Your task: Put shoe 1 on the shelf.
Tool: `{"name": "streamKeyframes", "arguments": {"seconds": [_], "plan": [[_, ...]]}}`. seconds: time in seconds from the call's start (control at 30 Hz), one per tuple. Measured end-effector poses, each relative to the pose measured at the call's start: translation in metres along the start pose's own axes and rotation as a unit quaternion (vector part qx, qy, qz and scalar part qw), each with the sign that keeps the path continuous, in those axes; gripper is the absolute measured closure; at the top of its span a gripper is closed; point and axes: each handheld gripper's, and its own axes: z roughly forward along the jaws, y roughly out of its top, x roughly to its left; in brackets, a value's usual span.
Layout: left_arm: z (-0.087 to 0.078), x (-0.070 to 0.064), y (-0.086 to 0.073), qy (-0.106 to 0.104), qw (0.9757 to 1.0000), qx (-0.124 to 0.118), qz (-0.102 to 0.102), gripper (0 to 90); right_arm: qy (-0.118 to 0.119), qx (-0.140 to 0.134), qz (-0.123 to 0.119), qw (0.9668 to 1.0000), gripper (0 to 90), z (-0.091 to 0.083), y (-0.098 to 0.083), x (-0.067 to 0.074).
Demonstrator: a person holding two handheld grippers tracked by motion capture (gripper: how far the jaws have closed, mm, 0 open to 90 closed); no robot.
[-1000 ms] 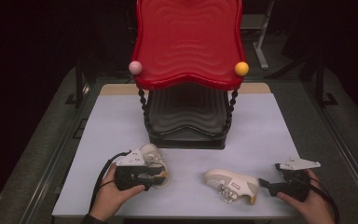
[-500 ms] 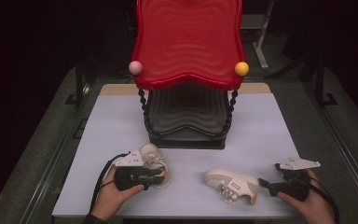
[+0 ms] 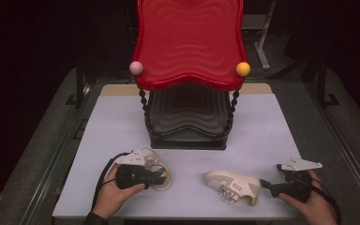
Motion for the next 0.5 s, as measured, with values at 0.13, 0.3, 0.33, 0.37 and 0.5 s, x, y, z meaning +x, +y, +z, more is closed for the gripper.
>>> {"name": "streamKeyframes", "arguments": {"seconds": [0.13,0.3,0.33,0.37,0.5], "plan": [[-0.005,-0.002,0.003,-0.008,1.0,-0.002,-0.002,79.5,0.0,0.0,0.0,1.0,12.8,0.0,0.0,0.0],[-0.014,-0.011,0.011,-0.021,0.9997,-0.008,0.006,79.8,0.0,0.0,0.0,1.0,12.8,0.0,0.0,0.0],[-0.015,-0.012,0.013,-0.024,0.9996,-0.01,0.008,79.8,0.0,0.0,0.0,1.0,12.8,0.0,0.0,0.0],[-0.016,-0.014,0.015,-0.028,0.9995,-0.011,0.01,79.9,0.0,0.0,0.0,1.0,12.8,0.0,0.0,0.0],[-0.018,-0.021,0.023,-0.039,0.999,-0.011,0.016,79.9,0.0,0.0,0.0,1.0,12.8,0.0,0.0,0.0]]}}
